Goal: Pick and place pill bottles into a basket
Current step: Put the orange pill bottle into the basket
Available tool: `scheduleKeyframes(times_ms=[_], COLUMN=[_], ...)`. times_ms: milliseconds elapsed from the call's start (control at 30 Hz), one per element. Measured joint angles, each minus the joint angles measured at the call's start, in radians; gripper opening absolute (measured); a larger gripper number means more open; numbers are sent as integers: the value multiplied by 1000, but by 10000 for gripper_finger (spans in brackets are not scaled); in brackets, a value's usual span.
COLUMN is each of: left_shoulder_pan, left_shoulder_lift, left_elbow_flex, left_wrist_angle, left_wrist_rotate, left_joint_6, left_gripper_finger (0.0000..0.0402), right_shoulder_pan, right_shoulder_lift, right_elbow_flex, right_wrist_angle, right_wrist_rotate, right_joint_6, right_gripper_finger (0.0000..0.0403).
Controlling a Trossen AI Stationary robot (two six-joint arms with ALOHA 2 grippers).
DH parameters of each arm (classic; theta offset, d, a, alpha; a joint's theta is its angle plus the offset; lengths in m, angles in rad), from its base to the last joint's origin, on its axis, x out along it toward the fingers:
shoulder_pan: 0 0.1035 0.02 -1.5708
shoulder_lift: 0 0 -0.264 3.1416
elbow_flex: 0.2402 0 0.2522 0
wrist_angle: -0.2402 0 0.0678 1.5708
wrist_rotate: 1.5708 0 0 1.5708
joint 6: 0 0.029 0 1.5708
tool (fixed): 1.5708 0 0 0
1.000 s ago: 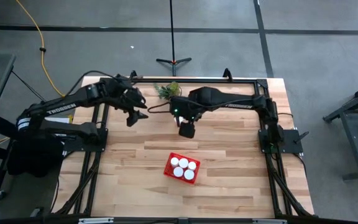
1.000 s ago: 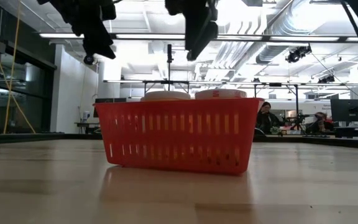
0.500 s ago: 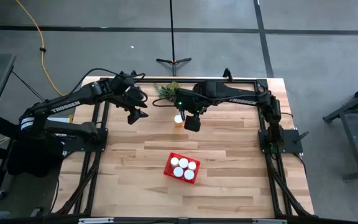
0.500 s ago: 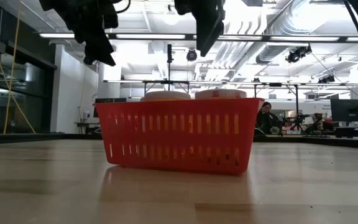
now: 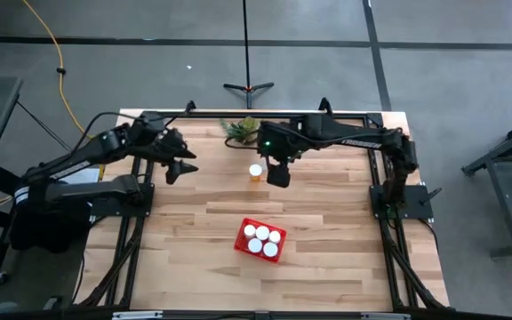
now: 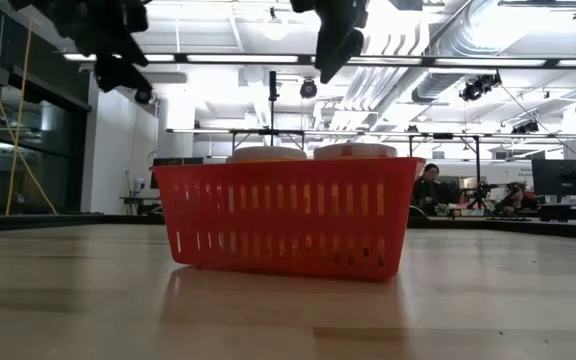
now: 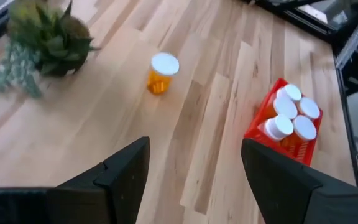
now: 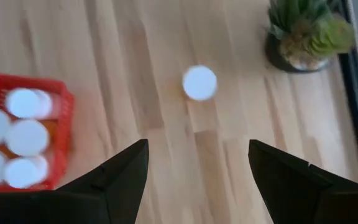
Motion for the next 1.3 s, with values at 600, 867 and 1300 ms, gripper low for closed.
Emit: scheduleKeyframes(times_ms=[600, 867, 1300], left_shoulder_pan=[0, 0, 0], left_shoulder_lift=[-99, -99, -99], left_elbow_flex=[-41, -41, -41], left_wrist_angle=[-15, -14, -14], left_wrist_rotate=[-28, -28, -28], left_joint_6=[-70, -77, -92], left_gripper_finger=[287, 287, 287], right_shoulder_pan=[-119, -137, -137], right_shoulder_lift=[-98, -95, -20], right_elbow_flex=[-555, -647, -656], right_wrist_angle=[625, 787, 850], right_wrist_rotate=[-129, -189, -211], right_joint_6=[134, 209, 240], right_gripper_finger=[266, 266, 315])
